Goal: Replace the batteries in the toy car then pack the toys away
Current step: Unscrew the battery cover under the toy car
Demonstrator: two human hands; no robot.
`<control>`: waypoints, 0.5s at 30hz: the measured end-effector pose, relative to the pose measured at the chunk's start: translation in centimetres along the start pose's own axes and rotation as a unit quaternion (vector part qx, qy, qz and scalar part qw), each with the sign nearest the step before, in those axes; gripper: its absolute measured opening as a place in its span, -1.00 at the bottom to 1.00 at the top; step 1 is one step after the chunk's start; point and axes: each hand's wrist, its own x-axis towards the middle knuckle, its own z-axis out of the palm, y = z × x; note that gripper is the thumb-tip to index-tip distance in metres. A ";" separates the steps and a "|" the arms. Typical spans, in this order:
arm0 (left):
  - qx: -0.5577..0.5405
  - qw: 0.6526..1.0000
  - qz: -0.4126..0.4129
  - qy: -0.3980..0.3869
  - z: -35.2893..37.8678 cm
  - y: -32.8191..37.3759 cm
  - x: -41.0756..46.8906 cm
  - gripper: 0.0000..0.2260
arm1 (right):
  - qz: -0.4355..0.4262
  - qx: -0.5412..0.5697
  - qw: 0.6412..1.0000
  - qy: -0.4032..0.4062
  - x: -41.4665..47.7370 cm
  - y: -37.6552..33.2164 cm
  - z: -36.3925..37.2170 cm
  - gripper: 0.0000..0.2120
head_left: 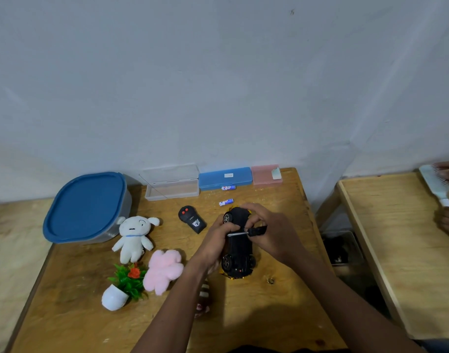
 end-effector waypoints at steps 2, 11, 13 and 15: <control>0.003 1.000 0.000 -0.001 0.0 -0.1 0.0 -0.70 | 0.003 0.010 1.000 -0.007 0.0 0.0 -0.1 -0.29; 0.020 1.000 -0.008 0.000 -0.2 -0.3 -0.4 -0.60 | 0.011 0.026 0.999 -0.032 0.0 -0.3 0.3 -0.35; 0.021 1.000 -0.009 0.006 -0.2 -0.5 -0.4 -0.57 | 0.018 0.027 0.999 -0.035 0.0 -0.3 0.4 -0.37; 0.017 1.000 -0.010 0.012 -0.3 -0.9 -0.4 -0.57 | 0.027 0.031 0.998 -0.039 -0.1 -0.3 0.7 -0.39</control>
